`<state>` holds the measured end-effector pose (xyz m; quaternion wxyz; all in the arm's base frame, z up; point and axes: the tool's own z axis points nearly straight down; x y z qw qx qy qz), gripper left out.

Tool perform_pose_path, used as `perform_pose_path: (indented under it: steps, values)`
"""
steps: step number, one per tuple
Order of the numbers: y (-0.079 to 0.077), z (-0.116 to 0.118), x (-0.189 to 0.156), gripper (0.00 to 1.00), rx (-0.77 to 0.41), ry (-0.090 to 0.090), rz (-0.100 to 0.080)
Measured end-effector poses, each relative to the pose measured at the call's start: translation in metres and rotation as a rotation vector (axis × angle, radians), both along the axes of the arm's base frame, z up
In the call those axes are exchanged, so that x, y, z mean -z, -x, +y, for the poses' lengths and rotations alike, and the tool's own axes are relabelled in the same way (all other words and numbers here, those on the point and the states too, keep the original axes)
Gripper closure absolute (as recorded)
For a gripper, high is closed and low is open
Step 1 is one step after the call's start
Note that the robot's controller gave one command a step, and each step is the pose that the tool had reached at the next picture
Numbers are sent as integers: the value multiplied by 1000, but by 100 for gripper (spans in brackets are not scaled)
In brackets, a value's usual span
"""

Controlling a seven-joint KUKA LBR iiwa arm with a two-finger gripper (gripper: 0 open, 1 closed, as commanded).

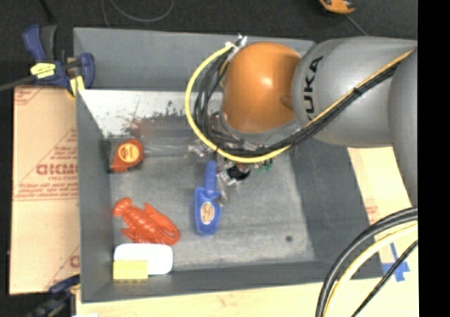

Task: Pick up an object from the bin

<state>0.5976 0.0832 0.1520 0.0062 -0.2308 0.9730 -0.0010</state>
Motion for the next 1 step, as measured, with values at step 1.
perform_pose_path:
  steps: [1]
  values:
    - [0,1,49,0,-269,3,6]
